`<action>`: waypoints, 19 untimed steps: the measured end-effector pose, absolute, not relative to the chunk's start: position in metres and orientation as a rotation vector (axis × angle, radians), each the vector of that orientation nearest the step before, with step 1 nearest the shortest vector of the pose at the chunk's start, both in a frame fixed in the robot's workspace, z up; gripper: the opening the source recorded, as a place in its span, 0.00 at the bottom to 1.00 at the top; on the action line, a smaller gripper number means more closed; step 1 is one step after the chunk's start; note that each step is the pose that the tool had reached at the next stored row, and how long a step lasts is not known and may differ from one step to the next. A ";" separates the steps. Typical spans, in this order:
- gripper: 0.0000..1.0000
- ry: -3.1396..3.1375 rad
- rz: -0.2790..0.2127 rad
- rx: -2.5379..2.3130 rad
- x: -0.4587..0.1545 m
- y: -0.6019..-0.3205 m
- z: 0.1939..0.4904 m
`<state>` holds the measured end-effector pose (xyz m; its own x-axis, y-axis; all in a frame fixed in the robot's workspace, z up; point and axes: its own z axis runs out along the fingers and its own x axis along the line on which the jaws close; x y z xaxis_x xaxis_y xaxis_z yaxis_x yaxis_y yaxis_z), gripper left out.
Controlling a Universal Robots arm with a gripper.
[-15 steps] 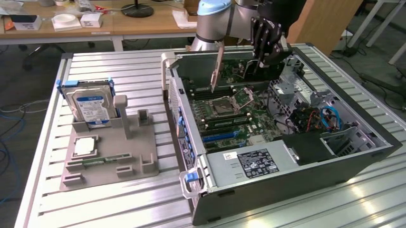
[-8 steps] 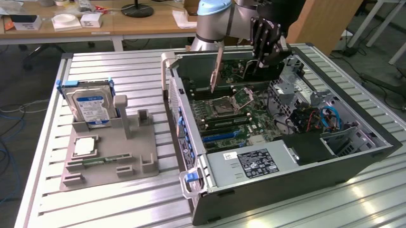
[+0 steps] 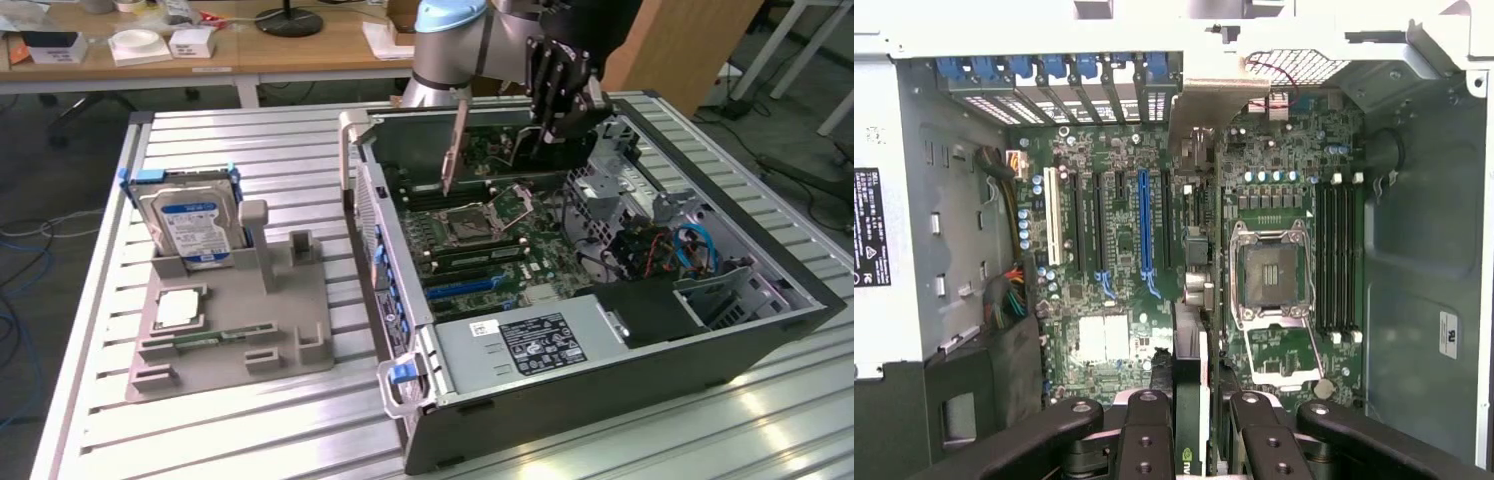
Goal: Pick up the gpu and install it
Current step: 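Insert the gpu into the slot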
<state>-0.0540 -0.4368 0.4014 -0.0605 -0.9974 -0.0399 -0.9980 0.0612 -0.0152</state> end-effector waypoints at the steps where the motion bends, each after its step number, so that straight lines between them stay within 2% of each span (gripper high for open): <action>1: 0.27 2.259 0.025 -2.126 -0.054 -0.437 0.401; 19: 0.27 2.258 0.027 -2.128 -0.062 -0.437 0.386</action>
<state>-0.0618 -0.4370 0.3865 -0.0593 -0.9974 -0.0402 -0.9981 0.0599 -0.0139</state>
